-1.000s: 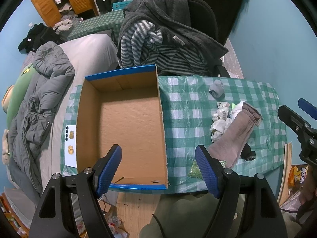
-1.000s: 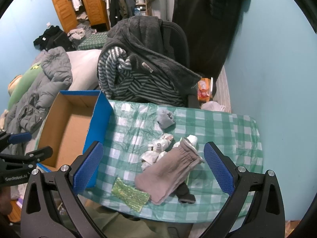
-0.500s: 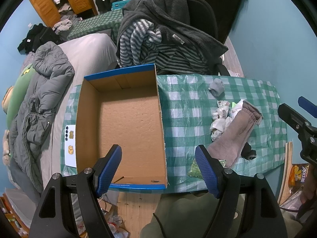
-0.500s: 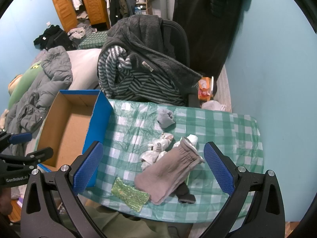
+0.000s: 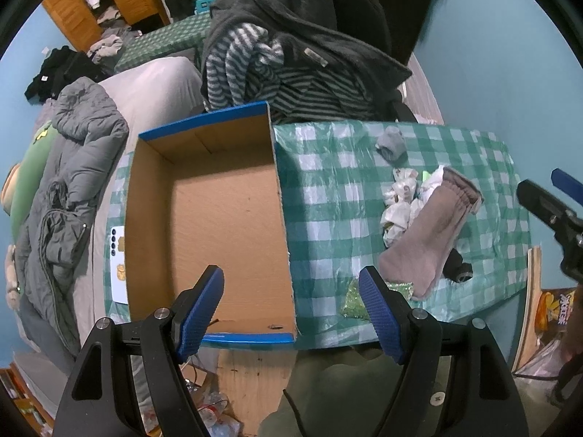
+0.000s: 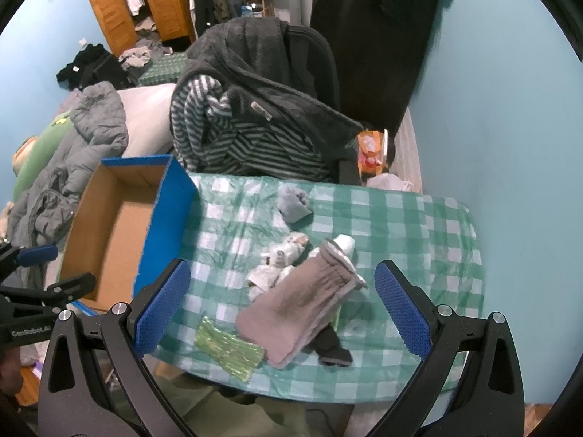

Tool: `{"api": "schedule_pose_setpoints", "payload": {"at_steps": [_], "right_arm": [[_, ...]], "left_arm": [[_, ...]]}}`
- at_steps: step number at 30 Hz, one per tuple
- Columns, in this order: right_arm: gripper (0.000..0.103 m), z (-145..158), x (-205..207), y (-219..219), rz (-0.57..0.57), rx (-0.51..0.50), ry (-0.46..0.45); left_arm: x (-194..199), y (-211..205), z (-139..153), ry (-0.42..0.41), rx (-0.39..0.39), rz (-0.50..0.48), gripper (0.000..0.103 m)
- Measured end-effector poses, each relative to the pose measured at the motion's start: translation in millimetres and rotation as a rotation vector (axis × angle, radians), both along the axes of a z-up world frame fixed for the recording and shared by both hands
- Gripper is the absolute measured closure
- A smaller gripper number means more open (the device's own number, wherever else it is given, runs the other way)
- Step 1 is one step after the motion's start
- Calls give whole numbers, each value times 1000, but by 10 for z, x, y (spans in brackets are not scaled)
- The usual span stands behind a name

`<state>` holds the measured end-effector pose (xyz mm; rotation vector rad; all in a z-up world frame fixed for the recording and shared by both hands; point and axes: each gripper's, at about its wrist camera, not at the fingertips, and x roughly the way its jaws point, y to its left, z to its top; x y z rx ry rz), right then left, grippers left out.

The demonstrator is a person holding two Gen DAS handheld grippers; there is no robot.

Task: Organize soft objects
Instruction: 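Grasp the green scrubber with the left gripper while the right gripper grasps the black sock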

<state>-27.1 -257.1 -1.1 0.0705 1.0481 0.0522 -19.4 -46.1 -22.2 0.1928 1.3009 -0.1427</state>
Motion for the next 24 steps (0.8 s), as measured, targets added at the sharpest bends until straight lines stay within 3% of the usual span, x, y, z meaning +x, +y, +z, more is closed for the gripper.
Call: {"api": "schedule_pose_setpoints", "payload": {"at_steps": [8, 24], "right_arm": [[2, -116, -27, -357, -22, 21, 44], [3, -717, -218, -789, -12, 20, 141]], "left_arm": [[-5, -158, -275, 74, 18, -38, 25], [-117, -588, -871, 196, -14, -69, 25]]}}
